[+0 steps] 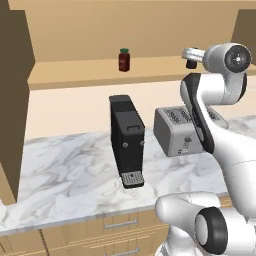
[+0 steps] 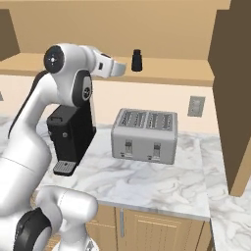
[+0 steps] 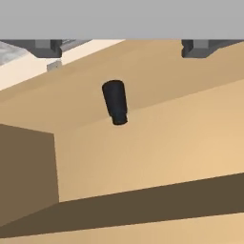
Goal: Collect the paprika, mayonnaise, and shaker from the cabinet and place them next to the stove.
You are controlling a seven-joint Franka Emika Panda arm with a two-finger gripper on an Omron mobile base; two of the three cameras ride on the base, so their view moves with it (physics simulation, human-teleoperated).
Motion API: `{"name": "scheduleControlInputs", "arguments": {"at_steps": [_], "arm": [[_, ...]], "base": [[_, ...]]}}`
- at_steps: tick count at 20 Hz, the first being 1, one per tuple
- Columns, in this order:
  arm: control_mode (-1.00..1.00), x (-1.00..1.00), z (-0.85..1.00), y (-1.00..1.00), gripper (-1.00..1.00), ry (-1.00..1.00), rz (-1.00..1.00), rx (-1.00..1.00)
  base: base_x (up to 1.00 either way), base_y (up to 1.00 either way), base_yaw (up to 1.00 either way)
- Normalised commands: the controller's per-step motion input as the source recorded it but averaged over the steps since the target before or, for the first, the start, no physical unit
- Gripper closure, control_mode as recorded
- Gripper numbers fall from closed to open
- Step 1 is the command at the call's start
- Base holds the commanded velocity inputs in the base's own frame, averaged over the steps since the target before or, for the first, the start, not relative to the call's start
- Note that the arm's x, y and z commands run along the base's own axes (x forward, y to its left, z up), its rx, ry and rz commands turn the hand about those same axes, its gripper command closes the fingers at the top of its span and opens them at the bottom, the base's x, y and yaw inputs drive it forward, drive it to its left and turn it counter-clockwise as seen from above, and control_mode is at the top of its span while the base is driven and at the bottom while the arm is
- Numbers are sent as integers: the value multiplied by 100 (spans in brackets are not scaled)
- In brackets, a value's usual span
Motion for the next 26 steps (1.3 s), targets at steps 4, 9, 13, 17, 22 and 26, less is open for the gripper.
{"name": "scheduleControlInputs", "arguments": {"at_steps": [4, 9, 13, 17, 22, 26], "arm": [[-100, 49, 13, 0, -100, 12, 0, -6], [-100, 58, 2, -3, -100, 10, 0, -7], [-100, 46, -1, -17, -100, 5, 0, -2], [-100, 37, -11, -33, -100, 0, 1, 3], [-100, 34, -14, -26, -100, 1, 0, 1], [-100, 25, -26, -11, -100, 2, 0, 0]], "base": [[0, 0, 0], [0, 0, 0], [0, 0, 0], [0, 0, 0], [0, 0, 0], [0, 0, 0]]}}
